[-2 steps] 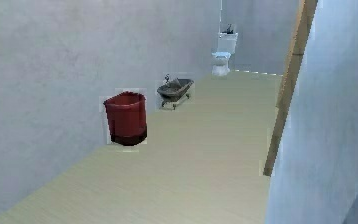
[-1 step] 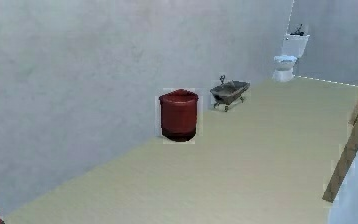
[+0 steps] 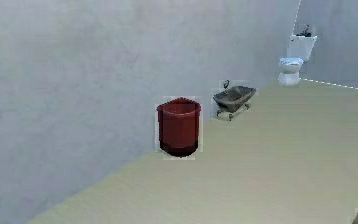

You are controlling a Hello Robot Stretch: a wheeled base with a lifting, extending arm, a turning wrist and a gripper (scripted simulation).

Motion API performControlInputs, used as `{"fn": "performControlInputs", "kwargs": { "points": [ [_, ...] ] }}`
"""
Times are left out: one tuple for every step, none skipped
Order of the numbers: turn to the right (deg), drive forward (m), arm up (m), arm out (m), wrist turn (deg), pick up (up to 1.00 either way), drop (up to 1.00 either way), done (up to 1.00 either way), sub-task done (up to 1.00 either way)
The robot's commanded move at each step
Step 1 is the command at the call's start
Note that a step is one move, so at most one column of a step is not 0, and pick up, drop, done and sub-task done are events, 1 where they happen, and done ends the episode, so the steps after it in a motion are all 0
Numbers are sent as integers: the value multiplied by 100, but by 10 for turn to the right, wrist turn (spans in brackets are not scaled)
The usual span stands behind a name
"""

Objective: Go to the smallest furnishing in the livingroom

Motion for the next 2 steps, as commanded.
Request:
{"fn": "performControlInputs", "kwargs": {
  "points": [
    [300, 0, 0, 0, 0, 0, 0, 0, 0],
    [30, 0, 0, 0, 0, 0, 0, 0, 0]
  ]
}}
